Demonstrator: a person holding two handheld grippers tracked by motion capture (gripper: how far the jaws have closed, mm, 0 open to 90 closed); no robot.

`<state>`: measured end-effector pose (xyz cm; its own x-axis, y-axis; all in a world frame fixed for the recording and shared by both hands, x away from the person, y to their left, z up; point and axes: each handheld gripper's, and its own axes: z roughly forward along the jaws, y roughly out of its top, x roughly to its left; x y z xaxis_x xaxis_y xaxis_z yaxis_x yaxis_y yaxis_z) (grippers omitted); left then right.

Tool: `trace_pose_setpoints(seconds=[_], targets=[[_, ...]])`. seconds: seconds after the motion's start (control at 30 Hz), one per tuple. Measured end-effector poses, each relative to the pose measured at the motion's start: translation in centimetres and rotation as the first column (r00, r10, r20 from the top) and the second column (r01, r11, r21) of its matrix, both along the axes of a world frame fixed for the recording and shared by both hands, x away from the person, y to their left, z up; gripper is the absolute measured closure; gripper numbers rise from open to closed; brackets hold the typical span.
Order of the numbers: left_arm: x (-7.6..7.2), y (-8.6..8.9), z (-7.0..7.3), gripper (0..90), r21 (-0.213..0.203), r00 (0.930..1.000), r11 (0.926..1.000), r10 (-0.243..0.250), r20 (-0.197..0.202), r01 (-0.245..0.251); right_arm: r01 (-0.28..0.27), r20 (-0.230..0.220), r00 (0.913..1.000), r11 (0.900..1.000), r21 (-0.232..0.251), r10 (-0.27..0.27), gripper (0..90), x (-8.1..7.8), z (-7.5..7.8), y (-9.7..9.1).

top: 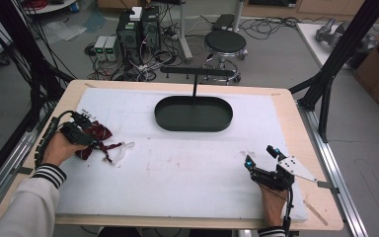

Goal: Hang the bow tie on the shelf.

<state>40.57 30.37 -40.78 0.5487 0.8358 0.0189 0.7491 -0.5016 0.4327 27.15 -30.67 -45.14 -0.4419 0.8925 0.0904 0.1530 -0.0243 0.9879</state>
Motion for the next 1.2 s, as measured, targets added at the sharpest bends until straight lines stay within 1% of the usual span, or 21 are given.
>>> trace_pose_setpoints(seconds=[0.1,0.17,0.37,0.43,0.47,0.53,0.57,0.6,0.67,0.7,0.73,0.77,0.8,0.83,0.9,0.93,0.97,1.03,1.07,1.1,1.2], targets=[[-0.2,0.2,0.3,75.0,-0.013,0.9994,0.9999,0.002,0.033,-0.002,0.0,0.001,1.0,1.0,-0.001,0.0,9.2,0.0,0.0,0.0],[-0.3,0.3,0.8,75.1,-0.036,0.9967,0.9993,0.012,0.08,-0.01,0.0,0.0,1.0,1.0,-0.002,0.0,9.2,0.0,0.0,0.0],[-0.6,0.4,1.8,75.0,-0.078,0.9884,0.9968,0.029,0.149,-0.017,0.0,0.005,1.0,1.0,-0.005,0.0,9.2,0.0,0.0,0.0],[-0.8,0.5,2.4,75.0,-0.12,0.9788,0.9924,0.051,0.199,-0.027,-0.001,0.004,1.0,1.0,-0.003,0.001,9.2,0.0,0.0,0.0],[-0.8,0.5,2.4,75.0,-0.12,0.9788,0.9924,0.051,0.199,-0.027,-0.001,0.004,1.0,1.0,-0.003,0.001,9.2,0.0,0.0,0.0],[-1.0,0.6,2.8,75.0,-0.144,0.9697,0.9889,0.069,0.235,-0.035,0.0,0.003,1.0,1.0,-0.005,0.0,9.2,0.0,0.0,0.0],[-1.2,0.6,3.3,75.0,-0.15,0.9609,0.9882,0.073,0.267,-0.033,0.0,0.005,1.0,1.0,-0.005,0.0,9.2,0.0,0.0,0.0],[-1.2,0.6,3.3,75.0,-0.15,0.9609,0.9882,0.073,0.267,-0.033,0.0,0.005,1.0,1.0,-0.005,0.0,9.2,0.0,0.0,0.0],[-1.3,0.5,4.0,75.1,-0.187,0.9459,0.9821,0.081,0.314,-0.022,-0.002,0.005,1.0,1.0,-0.005,0.002,9.2,0.0,0.0,0.0],[-1.3,0.5,4.0,75.0,-0.187,0.9459,0.9821,0.081,0.314,-0.022,0.0,0.001,1.0,1.0,-0.004,0.0,9.2,0.0,0.0,0.0],[-1.4,0.5,4.3,75.0,-0.2,0.94,0.9796,0.085,0.33,-0.019,0.0,0.001,1.0,1.0,-0.004,0.0,9.2,0.0,0.0,0.0],[-1.5,0.4,4.6,75.1,-0.213,0.9334,0.977,0.091,0.347,-0.016,0.0,0.004,1.0,1.0,-0.007,0.0,9.2,0.0,0.0,0.0],[-1.6,0.3,5.1,75.1,-0.232,0.9204,0.9726,0.1,0.378,-0.01,0.0,0.004,1.0,1.0,-0.006,0.0,9.2,0.0,0.0,0.0],[-1.6,0.1,5.4,75.1,-0.235,0.9139,0.9719,0.101,0.393,-0.006,0.0,0.004,1.0,1.0,-0.006,0.0,9.2,0.0,0.0,0.0],[-1.6,-0.2,5.9,75.2,-0.24,0.9041,0.9709,0.106,0.414,-0.004,0.004,0.0,1.0,1.0,-0.002,-0.004,9.2,0.0,0.0,0.0],[-1.6,-0.2,5.9,75.2,-0.24,0.9041,0.9709,0.106,0.414,-0.004,0.001,0.001,1.0,1.0,-0.004,-0.001,9.2,0.0,0.0,0.0],[-1.6,-0.5,6.3,75.2,-0.254,0.8938,0.9673,0.113,0.434,0.001,0.004,-0.002,1.0,1.0,-0.003,-0.004,9.2,0.0,0.0,0.0],[-1.6,-0.9,6.6,75.2,-0.26,0.8808,0.9655,0.116,0.459,0.008,0.003,0.002,1.0,1.0,-0.008,-0.003,9.2,0.1,0.0,0.0],[-1.6,-0.9,6.6,75.2,-0.26,0.8808,0.9655,0.116,0.459,0.008,0.003,0.002,1.0,1.0,-0.008,-0.003,9.2,0.1,0.0,0.0],[-1.6,-1.4,7.1,75.2,-0.252,0.8723,0.9675,0.108,0.477,0.018,0.002,0.0,1.0,1.0,-0.007,-0.002,9.2,0.0,0.0,0.0],[-1.6,-2.1,7.8,75.2,-0.268,0.8584,0.9631,0.113,0.5,0.029,0.003,0.002,1.0,1.0,-0.008,-0.003,9.2,0.0,0.0,0.0]])
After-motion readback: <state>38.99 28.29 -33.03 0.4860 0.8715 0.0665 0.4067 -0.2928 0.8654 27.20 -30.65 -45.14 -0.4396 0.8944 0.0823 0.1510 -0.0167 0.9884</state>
